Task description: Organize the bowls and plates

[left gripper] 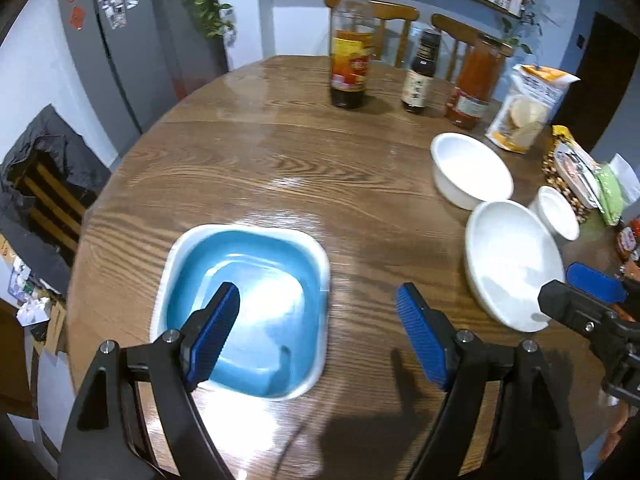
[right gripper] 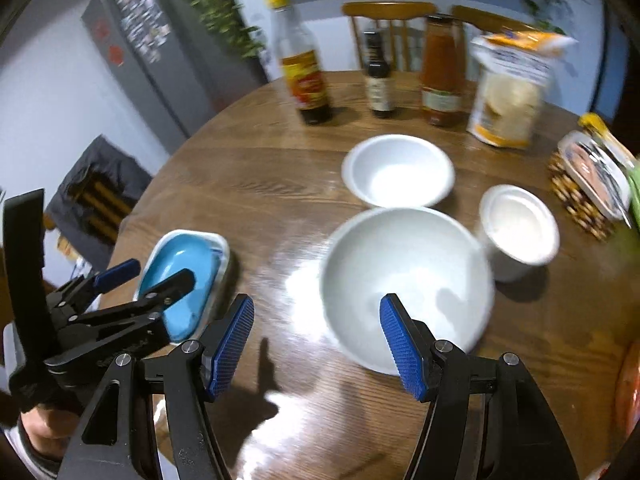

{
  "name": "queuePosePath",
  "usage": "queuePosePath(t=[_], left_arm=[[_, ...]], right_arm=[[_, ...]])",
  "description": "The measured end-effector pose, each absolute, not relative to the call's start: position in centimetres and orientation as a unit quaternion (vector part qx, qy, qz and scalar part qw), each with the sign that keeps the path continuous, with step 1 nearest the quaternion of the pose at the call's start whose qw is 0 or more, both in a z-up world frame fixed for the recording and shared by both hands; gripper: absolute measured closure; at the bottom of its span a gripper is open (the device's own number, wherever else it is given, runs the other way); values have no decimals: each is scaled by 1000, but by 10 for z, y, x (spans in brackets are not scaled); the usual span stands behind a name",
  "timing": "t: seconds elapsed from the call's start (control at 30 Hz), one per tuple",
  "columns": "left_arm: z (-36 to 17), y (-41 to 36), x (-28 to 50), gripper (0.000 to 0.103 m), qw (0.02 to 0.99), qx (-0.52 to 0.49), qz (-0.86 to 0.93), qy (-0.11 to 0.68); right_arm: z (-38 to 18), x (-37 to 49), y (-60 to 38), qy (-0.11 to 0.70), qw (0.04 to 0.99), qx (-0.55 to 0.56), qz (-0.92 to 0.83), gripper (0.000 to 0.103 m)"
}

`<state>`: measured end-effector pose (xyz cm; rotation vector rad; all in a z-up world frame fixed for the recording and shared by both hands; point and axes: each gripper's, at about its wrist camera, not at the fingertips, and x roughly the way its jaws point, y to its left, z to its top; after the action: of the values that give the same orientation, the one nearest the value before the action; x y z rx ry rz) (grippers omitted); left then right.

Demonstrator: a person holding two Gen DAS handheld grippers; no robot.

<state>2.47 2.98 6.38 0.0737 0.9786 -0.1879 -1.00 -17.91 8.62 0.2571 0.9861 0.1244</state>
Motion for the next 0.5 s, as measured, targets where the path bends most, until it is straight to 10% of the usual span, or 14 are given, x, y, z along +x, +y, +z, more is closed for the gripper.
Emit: queuePosePath(t=[0.5], left_arm=[[32,-64,45,27,850,41,-138,507]], right_arm=[[31,-14,-269,505,836,211,-27,37]])
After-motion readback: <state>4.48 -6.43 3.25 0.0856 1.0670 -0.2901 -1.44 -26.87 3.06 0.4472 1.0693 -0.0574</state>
